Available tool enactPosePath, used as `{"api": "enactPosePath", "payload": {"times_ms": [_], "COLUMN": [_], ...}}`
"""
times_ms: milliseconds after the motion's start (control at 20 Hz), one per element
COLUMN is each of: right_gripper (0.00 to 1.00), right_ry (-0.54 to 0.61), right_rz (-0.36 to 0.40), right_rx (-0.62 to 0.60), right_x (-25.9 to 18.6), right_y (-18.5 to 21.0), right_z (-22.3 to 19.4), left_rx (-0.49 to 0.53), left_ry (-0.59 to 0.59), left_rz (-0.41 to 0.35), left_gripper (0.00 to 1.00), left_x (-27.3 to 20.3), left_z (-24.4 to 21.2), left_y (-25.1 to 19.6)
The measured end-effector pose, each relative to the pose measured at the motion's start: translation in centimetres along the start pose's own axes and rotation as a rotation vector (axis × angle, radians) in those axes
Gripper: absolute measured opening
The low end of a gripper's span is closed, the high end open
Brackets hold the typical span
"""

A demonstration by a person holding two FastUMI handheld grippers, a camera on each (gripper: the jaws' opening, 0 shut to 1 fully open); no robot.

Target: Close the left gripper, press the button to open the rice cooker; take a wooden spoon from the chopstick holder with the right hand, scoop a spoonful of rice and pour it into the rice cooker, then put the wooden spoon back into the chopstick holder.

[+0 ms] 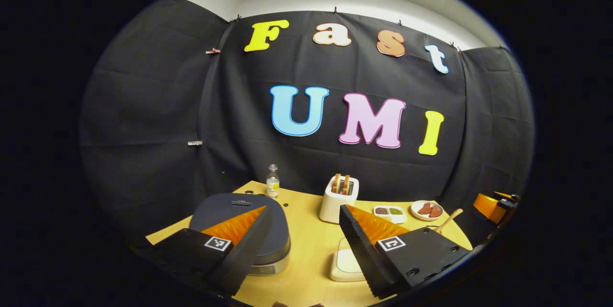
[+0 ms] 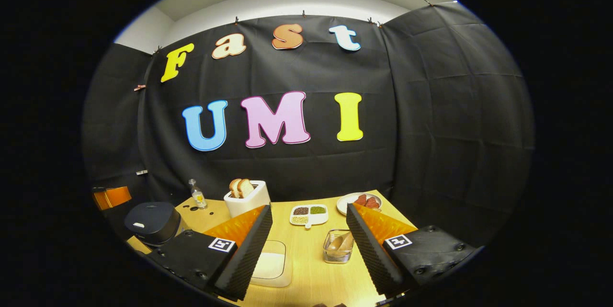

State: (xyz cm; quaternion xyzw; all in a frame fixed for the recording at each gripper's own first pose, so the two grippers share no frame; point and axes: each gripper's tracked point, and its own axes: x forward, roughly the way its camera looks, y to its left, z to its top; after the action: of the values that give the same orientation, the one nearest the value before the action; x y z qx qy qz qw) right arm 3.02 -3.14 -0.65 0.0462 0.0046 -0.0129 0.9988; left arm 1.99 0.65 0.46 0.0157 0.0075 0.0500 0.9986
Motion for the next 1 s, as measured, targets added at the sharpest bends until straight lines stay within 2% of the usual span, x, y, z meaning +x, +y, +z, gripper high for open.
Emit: {"api": "enactPosePath", "payload": {"times_ms": [150, 250, 350, 400, 450, 500, 550, 600, 700, 850, 1000], "right_gripper": [0.97, 0.98, 0.98, 0.98, 0.98, 0.98, 0.98, 0.98, 0.98, 0.98, 0.98], "right_ry": [0.007, 0.009, 0.019, 0.021, 0.022, 0.024, 0.028, 0.033, 0.044, 0.054, 0.063], "right_rz": [0.028, 0.04, 0.053, 0.057, 0.06, 0.064, 0.067, 0.07, 0.07, 0.055, 0.04], "right_rx": [0.004, 0.003, 0.001, -0.003, -0.007, -0.008, -0.01, -0.012, -0.014, 0.0, 0.008], "right_x": [0.3, 0.5, 0.6, 0.6, 0.6, 0.6, 0.6, 0.4, 0.3, 0.3, 0.1], "right_y": [0.8, 1.2, 1.5, 1.6, 1.7, 1.7, 1.8, 1.9, 1.7, 1.0, 0.5], "right_z": [-0.4, -0.5, -0.8, -0.8, -0.8, -0.9, -1.1, -1.3, -1.6, -1.9, -2.2], "left_rx": [-0.005, -0.018, -0.018, -0.02, -0.028, -0.038, -0.047, -0.057, -0.089, -0.111, -0.148], "left_ry": [0.019, 0.045, 0.072, 0.094, 0.123, 0.15, 0.177, 0.201, 0.247, 0.327, 0.398], "left_rz": [0.023, 0.035, 0.063, 0.081, 0.092, 0.104, 0.118, 0.127, 0.137, 0.144, 0.12], "left_gripper": [0.95, 0.87, 0.73, 0.61, 0.54, 0.39, 0.31, 0.16, 0.07, 0.07, 0.06], "left_x": [0.4, 0.7, 1.2, 1.5, 1.8, 2.0, 2.3, 2.5, 2.8, 3.3, 4.5], "left_z": [0.4, 0.2, -0.1, -0.5, -0.9, -1.5, -2.0, -2.6, -3.7, -5.7, -7.4], "left_y": [1.8, 3.4, 5.4, 6.3, 7.1, 8.1, 9.1, 9.7, 10.9, 12.4, 12.5]}}
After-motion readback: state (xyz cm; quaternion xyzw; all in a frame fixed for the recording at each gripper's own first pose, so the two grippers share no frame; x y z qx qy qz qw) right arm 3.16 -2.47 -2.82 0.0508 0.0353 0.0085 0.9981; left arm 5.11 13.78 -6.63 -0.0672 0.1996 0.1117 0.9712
